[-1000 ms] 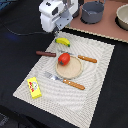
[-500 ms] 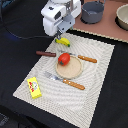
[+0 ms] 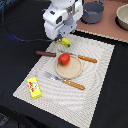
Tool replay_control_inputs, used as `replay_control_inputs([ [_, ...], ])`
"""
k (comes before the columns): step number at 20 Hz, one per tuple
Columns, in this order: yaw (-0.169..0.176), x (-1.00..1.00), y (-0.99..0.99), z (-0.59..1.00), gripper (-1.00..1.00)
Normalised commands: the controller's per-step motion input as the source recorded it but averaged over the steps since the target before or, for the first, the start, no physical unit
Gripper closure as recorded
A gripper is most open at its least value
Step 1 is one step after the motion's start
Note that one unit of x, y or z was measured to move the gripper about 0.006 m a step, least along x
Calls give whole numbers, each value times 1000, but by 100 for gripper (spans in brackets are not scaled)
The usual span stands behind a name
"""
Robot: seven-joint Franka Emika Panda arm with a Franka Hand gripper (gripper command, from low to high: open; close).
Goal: Interact with the objects in diverse but meaningful ways.
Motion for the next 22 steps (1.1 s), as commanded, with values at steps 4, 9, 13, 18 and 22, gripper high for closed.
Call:
replay_control_inputs([
  [4,0,30,155,-283,-100],
  [9,0,31,222,-278,-100],
  [13,0,32,238,-243,-100],
  [18,0,25,245,-221,-100],
  [22,0,46,244,-135,100],
])
